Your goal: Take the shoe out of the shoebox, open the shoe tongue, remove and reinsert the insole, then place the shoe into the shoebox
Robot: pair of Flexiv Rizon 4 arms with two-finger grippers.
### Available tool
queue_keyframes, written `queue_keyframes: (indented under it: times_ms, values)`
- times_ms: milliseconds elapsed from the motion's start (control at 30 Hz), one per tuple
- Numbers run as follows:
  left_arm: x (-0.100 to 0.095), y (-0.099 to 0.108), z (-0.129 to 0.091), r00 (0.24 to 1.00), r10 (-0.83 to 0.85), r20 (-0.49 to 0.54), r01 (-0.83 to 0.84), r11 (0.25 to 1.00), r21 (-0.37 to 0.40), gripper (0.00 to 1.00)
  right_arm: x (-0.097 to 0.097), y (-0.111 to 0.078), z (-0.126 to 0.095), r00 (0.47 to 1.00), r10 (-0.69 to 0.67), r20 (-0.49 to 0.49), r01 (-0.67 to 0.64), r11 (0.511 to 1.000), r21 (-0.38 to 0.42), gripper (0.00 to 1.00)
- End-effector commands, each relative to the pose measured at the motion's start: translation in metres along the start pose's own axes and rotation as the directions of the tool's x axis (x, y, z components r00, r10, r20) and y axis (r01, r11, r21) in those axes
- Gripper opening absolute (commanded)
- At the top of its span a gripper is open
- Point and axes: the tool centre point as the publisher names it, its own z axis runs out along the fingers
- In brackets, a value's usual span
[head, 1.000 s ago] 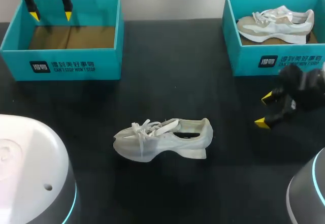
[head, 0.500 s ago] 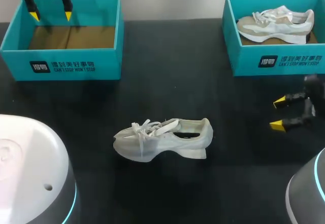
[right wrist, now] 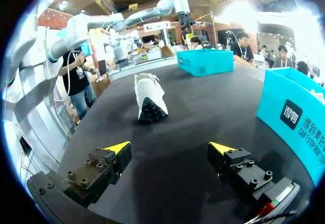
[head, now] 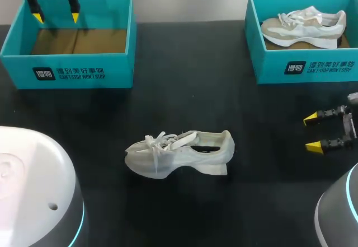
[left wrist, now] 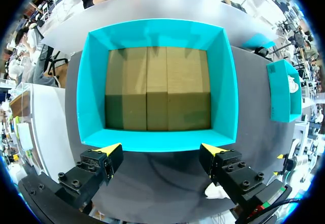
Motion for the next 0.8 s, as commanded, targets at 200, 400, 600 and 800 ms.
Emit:
queue_keyframes:
  times_ms: [200, 400, 600, 800]
  values:
    - [0.0, 0.0, 0.0, 1.0, 0.0, 0.0, 0.0, 1.0, 0.0, 1.0, 0.01, 0.003, 0.013, 1.0, -0.021, 0.009, 0.021, 1.0, -0.019, 1.0]
    - [0.0, 0.0, 0.0, 1.0, 0.0, 0.0, 0.0, 1.0, 0.0, 1.0, 0.021, 0.007, 0.035, 0.998, -0.048, 0.033, 0.05, 0.998, -0.049, 1.0]
    - [0.0, 0.0, 0.0, 1.0, 0.0, 0.0, 0.0, 1.0, 0.0, 1.0, 0.023, 0.007, 0.041, 0.998, -0.05, 0.035, 0.052, 0.997, -0.05, 1.0]
    - [0.0, 0.0, 0.0, 1.0, 0.0, 0.0, 0.0, 1.0, 0.0, 1.0, 0.023, 0.007, 0.041, 0.998, -0.05, 0.035, 0.052, 0.997, -0.05, 1.0]
